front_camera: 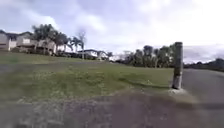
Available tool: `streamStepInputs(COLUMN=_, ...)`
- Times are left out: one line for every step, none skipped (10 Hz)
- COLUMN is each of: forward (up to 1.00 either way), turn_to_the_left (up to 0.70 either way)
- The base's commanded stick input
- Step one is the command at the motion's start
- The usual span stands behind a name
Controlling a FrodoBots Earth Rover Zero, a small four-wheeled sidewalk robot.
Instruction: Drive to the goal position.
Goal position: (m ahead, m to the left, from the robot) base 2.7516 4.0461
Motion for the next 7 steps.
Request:
streamStepInputs(forward=-0.32, turn_to_the_left=-0.16)
streamStepInputs(forward=0.01, turn_to_the_left=0.0)
streamStepInputs(forward=0.03, turn_to_the_left=0.0)
streamStepInputs(forward=0.06, turn_to_the_left=0.01)
streamStepInputs(forward=0.25, turn_to_the_left=0.11)
streamStepInputs(forward=0.43, turn_to_the_left=0.21)
streamStepInputs(forward=0.62, turn_to_the_left=0.31)
